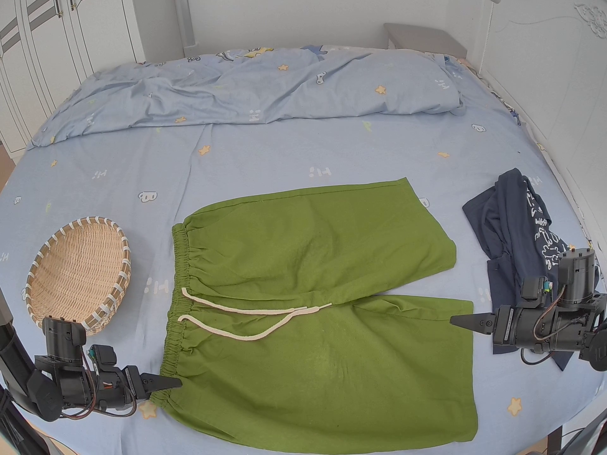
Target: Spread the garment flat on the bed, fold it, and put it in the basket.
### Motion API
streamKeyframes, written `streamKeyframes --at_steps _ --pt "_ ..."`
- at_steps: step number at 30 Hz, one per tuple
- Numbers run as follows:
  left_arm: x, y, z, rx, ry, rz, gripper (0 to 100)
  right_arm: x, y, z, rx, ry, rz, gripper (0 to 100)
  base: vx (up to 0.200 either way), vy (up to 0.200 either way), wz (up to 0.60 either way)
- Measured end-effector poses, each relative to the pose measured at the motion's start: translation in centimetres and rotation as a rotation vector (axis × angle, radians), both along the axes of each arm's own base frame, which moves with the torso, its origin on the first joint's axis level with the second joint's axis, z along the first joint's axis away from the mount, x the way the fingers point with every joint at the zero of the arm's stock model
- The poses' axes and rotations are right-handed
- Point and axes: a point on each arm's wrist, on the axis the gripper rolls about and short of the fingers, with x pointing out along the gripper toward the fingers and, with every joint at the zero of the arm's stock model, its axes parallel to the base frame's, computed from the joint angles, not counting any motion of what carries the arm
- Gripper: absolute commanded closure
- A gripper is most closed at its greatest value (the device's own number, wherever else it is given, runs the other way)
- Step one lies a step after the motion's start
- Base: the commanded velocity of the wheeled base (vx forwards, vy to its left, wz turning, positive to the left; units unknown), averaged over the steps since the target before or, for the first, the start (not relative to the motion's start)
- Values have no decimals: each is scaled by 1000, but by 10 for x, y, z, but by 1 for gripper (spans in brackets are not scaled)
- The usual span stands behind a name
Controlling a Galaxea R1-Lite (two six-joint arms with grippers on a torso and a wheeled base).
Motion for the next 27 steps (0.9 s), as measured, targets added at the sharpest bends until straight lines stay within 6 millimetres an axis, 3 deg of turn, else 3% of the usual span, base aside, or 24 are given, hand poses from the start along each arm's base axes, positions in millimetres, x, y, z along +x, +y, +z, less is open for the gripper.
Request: streamKeyframes --at_steps 15,21,27 --pt "-7 8 -1 -4 35 51 100 -2 -2 -6 -6 31 -6 0 0 0 0" --pt "-16 12 4 -24 59 65 100 -19 -8 -17 -18 90 -15 0 0 0 0" --pt "-21 12 9 -50 47 45 100 -52 -17 -37 -17 196 -4 0 0 0 0"
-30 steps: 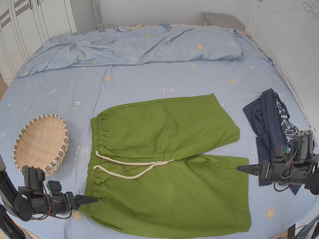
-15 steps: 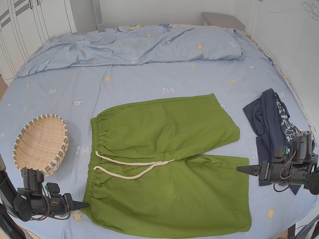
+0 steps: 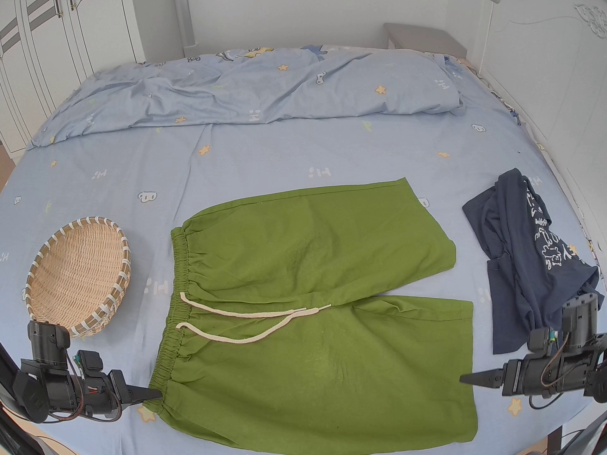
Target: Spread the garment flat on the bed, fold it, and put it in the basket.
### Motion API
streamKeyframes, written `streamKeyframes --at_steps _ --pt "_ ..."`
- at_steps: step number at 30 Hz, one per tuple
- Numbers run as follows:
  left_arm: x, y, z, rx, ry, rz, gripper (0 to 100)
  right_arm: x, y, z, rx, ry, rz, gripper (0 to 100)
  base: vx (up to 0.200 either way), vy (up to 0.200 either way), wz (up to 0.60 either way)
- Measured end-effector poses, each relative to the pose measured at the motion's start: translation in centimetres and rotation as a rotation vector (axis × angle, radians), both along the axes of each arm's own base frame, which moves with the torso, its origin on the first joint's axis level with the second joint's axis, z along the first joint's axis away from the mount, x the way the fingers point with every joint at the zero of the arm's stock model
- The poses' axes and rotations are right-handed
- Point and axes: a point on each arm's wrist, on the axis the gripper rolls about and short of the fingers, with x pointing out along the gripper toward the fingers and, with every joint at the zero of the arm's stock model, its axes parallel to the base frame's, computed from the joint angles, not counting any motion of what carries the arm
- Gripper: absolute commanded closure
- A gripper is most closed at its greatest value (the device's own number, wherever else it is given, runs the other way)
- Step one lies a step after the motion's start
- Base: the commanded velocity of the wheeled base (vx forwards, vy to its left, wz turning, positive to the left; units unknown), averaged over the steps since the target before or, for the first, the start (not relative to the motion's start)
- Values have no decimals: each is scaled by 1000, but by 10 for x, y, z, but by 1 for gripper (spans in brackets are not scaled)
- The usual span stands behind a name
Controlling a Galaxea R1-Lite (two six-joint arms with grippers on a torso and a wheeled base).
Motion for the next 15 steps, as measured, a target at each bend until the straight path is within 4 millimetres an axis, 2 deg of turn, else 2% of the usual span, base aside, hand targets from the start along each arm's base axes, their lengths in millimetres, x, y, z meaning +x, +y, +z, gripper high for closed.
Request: streamKeyframes --at_steps 6,15 --pt "-1 0 3 -4 -18 -8 100 -24 -3 -10 72 103 74 0 0 0 0" --pt "-1 -1 3 -5 -24 -15 100 -26 -2 -19 102 179 126 0 0 0 0"
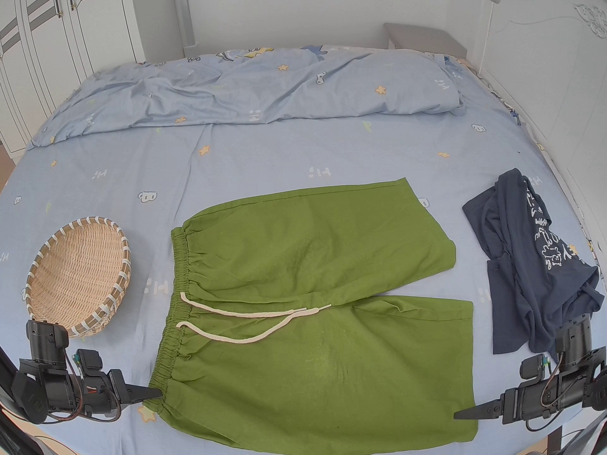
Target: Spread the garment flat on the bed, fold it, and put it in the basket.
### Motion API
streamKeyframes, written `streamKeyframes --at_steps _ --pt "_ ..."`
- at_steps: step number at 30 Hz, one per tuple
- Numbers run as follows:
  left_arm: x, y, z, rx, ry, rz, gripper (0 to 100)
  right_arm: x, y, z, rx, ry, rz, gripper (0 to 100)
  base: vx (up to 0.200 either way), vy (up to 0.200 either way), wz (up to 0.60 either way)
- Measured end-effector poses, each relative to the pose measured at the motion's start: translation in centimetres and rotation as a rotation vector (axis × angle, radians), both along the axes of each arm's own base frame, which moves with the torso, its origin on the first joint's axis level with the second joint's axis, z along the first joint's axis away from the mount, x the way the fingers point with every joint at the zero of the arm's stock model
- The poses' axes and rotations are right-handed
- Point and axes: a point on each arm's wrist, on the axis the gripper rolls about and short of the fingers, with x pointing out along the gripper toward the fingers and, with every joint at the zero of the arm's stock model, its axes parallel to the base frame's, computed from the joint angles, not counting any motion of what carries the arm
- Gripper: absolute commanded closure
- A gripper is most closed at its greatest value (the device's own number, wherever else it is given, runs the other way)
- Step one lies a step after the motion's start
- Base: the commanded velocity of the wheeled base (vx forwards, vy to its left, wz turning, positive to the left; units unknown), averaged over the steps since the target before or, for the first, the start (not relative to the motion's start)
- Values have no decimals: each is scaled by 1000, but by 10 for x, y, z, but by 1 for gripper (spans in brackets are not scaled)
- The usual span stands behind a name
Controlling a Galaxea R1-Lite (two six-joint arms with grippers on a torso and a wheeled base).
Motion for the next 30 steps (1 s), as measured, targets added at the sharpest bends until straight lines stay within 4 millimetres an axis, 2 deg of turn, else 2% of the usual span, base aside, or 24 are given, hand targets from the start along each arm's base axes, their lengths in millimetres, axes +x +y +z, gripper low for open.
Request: streamKeyframes --at_steps 11,30 --pt "8 1 -1 0 -3 1 100 5 1 -21 -58 77 106 0 0 0 0" --pt "7 1 -2 -2 6 2 100 5 12 -28 -21 116 207 0 0 0 0"
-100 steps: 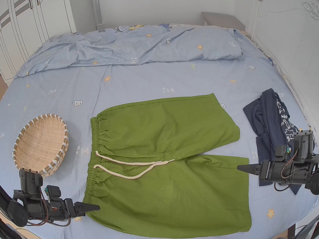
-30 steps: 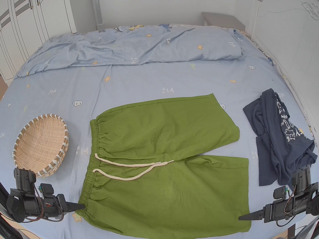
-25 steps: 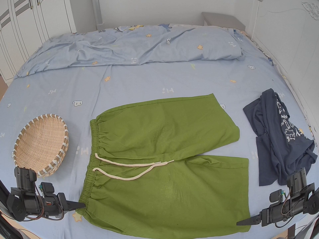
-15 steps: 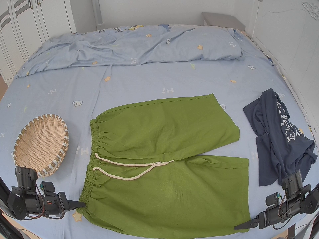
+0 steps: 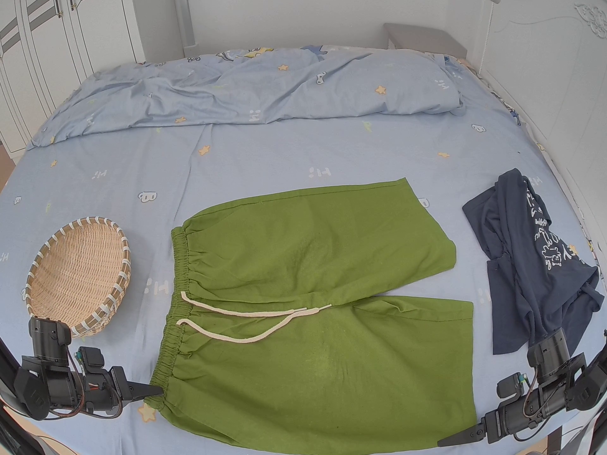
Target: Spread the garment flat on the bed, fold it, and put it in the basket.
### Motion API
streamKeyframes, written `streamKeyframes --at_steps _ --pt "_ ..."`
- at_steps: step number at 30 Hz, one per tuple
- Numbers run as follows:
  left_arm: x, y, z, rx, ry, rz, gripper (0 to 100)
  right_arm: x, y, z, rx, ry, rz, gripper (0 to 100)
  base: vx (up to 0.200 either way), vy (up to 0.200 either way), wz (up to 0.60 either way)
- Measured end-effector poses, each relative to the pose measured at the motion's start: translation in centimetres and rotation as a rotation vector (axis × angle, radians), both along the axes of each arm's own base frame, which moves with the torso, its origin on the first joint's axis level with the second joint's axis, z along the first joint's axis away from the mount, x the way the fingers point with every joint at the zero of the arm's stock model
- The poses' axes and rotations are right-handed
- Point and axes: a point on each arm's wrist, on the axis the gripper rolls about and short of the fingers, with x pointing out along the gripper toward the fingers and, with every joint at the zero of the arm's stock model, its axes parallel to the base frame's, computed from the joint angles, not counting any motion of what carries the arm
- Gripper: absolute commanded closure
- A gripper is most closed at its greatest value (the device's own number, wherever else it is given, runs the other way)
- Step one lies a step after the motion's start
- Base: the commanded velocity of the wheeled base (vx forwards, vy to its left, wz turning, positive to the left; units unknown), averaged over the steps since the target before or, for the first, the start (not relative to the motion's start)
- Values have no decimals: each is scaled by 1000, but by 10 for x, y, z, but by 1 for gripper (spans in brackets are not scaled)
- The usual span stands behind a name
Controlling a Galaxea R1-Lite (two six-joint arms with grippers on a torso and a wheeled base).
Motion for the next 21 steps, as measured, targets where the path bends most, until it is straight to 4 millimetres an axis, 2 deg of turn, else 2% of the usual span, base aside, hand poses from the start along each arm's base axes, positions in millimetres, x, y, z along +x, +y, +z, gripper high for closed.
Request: streamKeyframes --at_steps 7,8,21 --pt "-1 0 0 0 2 0 100 0 2 -1 -1 8 10 0 0 0 0" --pt "-1 0 0 0 2 1 100 0 2 -1 -2 8 9 100 0 0 0" --pt "-2 2 -1 -1 7 11 100 -4 -1 -3 -21 47 -3 100 0 0 0"
